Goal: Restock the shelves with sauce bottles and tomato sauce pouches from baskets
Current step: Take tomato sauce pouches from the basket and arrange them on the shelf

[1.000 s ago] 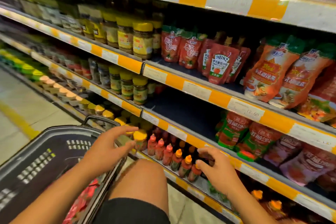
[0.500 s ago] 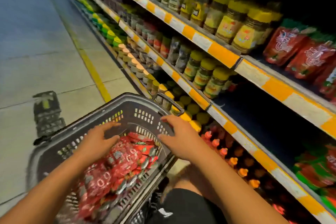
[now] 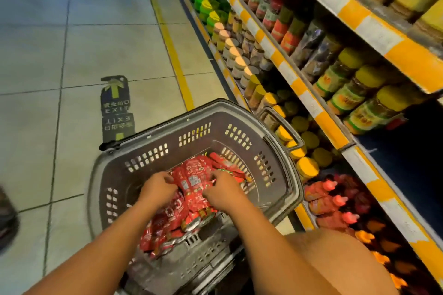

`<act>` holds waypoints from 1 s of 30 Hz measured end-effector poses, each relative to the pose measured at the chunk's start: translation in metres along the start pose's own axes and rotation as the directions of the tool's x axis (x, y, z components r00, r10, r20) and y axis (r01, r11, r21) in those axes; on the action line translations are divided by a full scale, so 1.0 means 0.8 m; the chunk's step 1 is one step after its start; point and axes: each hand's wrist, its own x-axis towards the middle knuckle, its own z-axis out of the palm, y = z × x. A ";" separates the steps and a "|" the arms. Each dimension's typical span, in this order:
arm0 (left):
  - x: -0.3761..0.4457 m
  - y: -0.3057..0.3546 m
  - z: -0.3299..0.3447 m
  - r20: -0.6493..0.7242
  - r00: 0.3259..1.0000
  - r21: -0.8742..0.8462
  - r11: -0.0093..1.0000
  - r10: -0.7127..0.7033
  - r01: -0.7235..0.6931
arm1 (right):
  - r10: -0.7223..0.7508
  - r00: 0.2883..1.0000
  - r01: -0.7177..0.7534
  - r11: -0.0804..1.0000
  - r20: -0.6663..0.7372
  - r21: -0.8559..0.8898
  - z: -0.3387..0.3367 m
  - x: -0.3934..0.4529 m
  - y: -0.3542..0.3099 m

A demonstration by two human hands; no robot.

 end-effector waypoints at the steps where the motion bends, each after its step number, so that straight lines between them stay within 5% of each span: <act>1: 0.004 -0.007 0.007 0.004 0.999 0.011 0.999 -0.033 0.033 | 0.006 1.000 -0.005 1.000 0.020 -0.008 0.004 0.005 0.006; 13: 0.034 -0.027 0.057 -0.138 0.970 0.205 0.952 -0.202 0.227 | 0.148 0.980 -0.126 0.978 0.131 -0.167 0.026 0.069 0.056; 17: 0.035 -0.041 0.063 -0.099 0.928 0.127 0.921 -0.359 0.369 | 0.174 0.967 -0.130 0.966 0.187 -0.225 0.036 0.082 0.063; 24: 0.040 -0.049 0.061 -0.119 0.907 0.087 0.906 -0.404 0.415 | 0.215 0.948 -0.165 0.962 0.234 -0.217 0.045 0.094 0.069; 30: 0.062 -0.076 0.065 -0.113 0.825 -0.108 0.832 -0.553 0.544 | 0.249 0.937 -0.199 0.957 0.244 -0.210 0.051 0.102 0.068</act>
